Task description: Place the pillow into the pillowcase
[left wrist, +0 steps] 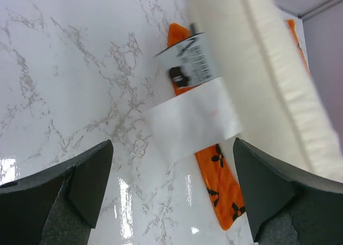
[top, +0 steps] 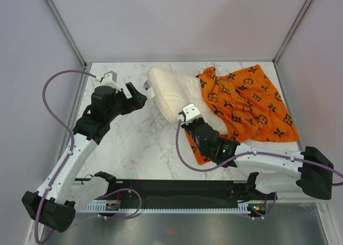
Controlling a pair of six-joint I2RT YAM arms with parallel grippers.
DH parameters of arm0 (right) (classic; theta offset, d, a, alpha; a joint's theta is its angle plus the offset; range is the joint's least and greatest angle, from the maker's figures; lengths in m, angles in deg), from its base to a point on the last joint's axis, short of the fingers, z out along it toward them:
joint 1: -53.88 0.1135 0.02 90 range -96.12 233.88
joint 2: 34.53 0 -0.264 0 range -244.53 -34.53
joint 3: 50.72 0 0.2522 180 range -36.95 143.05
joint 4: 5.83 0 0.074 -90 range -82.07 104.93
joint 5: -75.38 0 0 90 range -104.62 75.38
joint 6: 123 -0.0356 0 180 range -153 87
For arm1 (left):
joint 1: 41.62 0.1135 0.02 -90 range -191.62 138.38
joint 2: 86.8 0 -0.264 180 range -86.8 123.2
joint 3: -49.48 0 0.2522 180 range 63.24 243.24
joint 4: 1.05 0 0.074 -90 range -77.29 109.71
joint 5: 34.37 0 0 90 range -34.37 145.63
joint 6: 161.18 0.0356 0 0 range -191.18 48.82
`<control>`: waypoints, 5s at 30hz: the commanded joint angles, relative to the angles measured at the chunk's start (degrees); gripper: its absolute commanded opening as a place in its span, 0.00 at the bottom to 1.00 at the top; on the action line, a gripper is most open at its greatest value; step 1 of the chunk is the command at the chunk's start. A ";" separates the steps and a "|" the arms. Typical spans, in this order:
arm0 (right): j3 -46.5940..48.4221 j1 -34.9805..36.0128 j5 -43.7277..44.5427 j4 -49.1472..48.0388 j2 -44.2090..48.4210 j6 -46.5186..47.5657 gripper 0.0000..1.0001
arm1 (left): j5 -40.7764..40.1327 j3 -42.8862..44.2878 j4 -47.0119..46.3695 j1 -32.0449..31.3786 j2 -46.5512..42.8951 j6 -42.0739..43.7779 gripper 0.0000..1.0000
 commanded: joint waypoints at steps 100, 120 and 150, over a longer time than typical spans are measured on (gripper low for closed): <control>14.56 -3.55 -40.77 10.32 5.29 -20.81 0.00 | 10.89 27.27 -7.93 -4.81 9.21 -1.18 0.02; 51.59 9.72 -52.03 41.19 -24.88 -7.17 0.47 | 11.68 -29.81 -15.40 29.49 -19.54 -14.71 0.02; 47.71 -22.62 -51.67 46.02 -30.74 -29.58 0.85 | 3.94 -23.15 -6.80 29.49 -27.01 -8.47 0.02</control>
